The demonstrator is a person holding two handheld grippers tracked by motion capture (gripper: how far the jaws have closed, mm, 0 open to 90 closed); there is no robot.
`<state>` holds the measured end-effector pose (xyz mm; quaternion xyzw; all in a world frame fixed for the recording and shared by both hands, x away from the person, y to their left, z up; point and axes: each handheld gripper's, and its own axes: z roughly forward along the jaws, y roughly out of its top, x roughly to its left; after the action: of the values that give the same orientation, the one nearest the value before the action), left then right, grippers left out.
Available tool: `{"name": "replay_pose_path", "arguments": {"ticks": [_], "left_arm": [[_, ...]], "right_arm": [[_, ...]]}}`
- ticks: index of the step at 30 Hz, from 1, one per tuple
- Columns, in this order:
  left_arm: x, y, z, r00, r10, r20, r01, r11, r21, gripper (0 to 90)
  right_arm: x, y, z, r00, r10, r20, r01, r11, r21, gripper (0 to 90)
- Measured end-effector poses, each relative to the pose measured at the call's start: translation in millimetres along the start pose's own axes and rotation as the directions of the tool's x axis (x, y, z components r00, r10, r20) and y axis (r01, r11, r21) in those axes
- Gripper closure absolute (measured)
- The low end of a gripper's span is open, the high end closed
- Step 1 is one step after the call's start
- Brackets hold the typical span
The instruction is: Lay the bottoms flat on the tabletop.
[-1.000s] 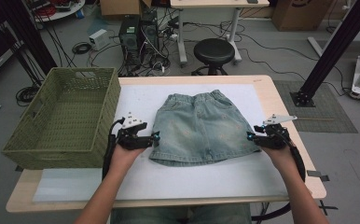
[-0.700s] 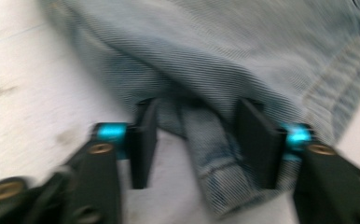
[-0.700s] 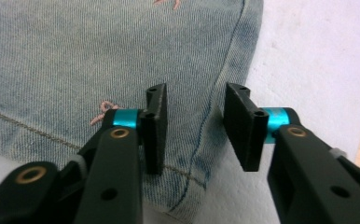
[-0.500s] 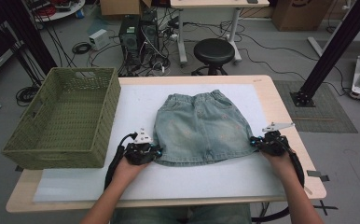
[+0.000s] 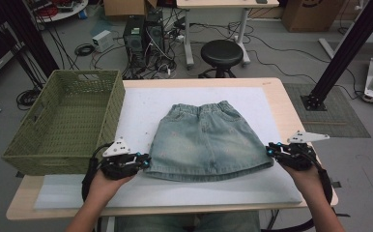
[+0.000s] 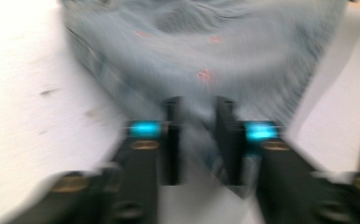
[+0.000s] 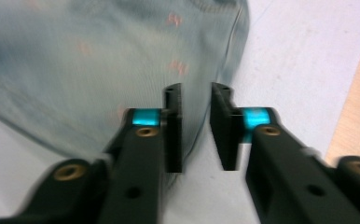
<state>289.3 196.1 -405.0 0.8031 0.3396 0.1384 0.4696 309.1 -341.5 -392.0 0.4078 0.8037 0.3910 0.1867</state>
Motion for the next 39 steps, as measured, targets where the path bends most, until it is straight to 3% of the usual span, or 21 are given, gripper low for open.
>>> {"name": "replay_pose_path", "arguments": {"ticks": [2, 4, 9, 11, 16, 18, 20, 22, 24, 31, 39], "left_arm": [[4.1, 4.3, 1.2, 0.9978, -0.029, -0.059, 0.028, 0.9993, -0.023, 50.8], [6.5, 8.3, 4.7, 0.9964, -0.04, -0.075, 0.037, 0.9986, -0.038, 41.9], [11.5, 12.2, 27.1, 0.9927, -0.017, -0.12, 0.015, 0.9998, -0.012, 38.3], [13.8, 9.1, 35.7, 0.9928, -0.04, -0.113, 0.041, 0.9991, 0.006, 37.6], [11.6, -5.5, 48.6, 0.9947, -0.039, -0.095, 0.048, 0.9946, 0.092, 37.4], [8.7, -12.5, 54.7, 0.9978, -0.028, -0.06, 0.037, 0.9881, 0.149, 42.0], [2.2, -17.2, 56.0, 0.9963, 0.05, -0.07, -0.039, 0.9891, 0.142, 54.8], [-0.8, -15.6, 55.3, 0.9986, 0.039, -0.035, -0.033, 0.9882, 0.149, 73.5], [-3.3, -15.3, 54.9, 0.9975, 0.057, -0.04, -0.051, 0.9867, 0.155, 84.9], [3.5, -17.1, 37.8, 0.9994, 0.007, 0.034, -0.01, 0.9952, 0.097, 86.2], [-3.0, -25.8, 21.3, 0.9975, 0.014, 0.069, -0.021, 0.9952, 0.096, 86.2]], "right_arm": [[0.7, 3.4, -2.7, 0.9998, -0.009, 0.018, 0.01, 1.0, -0.011, 71.6], [1.2, 6.7, 1.8, 0.9996, -0.015, 0.025, 0.014, 1.0, 0.003, 68.3], [-0.8, 2.5, 28.3, 0.9998, -0.001, 0.021, -0.001, 0.998, 0.069, 57.1], [-0.6, -3.4, 38.5, 0.9999, 0.004, 0.011, -0.005, 0.995, 0.102, 57.3], [2.0, -18.8, 52.2, 0.9997, -0.021, 0.013, 0.018, 0.982, 0.189, 64.7], [1.3, -22.2, 50.2, 0.9999, -0.01, 0.013, 0.007, 0.986, 0.167, 73.6], [1.0, -23.5, 47.8, 1.0, -0.007, -0.002, 0.007, 0.986, 0.168, 83.2], [4.4, -25.1, 46.0, 0.9997, -0.022, -0.008, 0.023, 0.985, 0.168, 87.5], [7.4, -25.3, 44.0, 0.9993, -0.036, -0.009, 0.037, 0.985, 0.171, 88.2], [12.7, -27.2, 27.2, 0.9991, -0.032, -0.029, 0.036, 0.988, 0.153, 88.5], [30.1, -34.4, 11.8, 0.9969, -0.056, -0.054, 0.064, 0.985, 0.16, 88.4]]}}
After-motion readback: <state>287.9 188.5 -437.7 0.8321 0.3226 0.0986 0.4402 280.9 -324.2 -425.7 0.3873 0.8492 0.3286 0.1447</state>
